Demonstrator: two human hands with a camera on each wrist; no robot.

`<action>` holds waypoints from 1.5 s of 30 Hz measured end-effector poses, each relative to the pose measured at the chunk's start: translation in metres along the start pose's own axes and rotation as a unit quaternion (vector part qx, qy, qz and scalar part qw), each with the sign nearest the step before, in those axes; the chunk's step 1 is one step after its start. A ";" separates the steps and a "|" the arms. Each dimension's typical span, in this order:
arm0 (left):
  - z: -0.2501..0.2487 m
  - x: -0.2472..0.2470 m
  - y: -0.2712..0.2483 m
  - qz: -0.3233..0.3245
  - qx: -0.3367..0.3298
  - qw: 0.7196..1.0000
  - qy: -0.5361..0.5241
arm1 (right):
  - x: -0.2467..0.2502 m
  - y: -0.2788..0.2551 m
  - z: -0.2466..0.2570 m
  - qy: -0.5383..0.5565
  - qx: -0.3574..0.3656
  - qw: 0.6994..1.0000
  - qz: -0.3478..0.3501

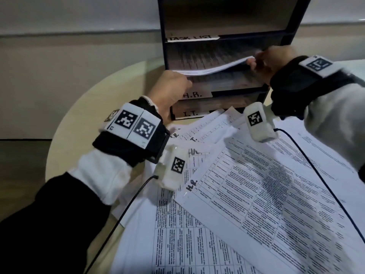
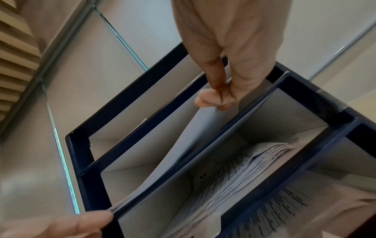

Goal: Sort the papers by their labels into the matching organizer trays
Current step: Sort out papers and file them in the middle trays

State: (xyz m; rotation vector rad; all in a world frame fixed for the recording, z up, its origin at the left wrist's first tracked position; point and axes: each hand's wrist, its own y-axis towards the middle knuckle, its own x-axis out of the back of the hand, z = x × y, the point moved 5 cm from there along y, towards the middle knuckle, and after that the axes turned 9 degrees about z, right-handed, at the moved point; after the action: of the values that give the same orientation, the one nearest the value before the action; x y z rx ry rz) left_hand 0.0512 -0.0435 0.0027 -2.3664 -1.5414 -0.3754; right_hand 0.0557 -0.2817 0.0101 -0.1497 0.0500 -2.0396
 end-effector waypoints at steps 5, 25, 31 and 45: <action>-0.013 -0.007 0.011 -0.037 -0.082 0.930 0.356 | -0.007 -0.012 -0.001 -0.237 0.026 0.969 -0.063; -0.006 -0.026 0.037 -0.016 -0.084 0.870 0.486 | -0.034 -0.032 -0.002 -0.599 0.181 0.780 -0.002; -0.011 -0.025 0.028 0.010 -0.063 0.878 0.474 | -0.032 -0.044 0.001 -0.633 0.160 0.756 0.033; 0.037 -0.050 -0.065 0.256 0.138 0.909 0.299 | -0.020 -0.150 -0.046 -0.615 0.081 0.711 0.332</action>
State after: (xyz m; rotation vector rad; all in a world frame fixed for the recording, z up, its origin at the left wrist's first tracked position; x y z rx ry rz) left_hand -0.0258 -0.0467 -0.0437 -2.0497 -0.6234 -0.6281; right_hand -0.0735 -0.1970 -0.0223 -1.1684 -0.7976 -0.8903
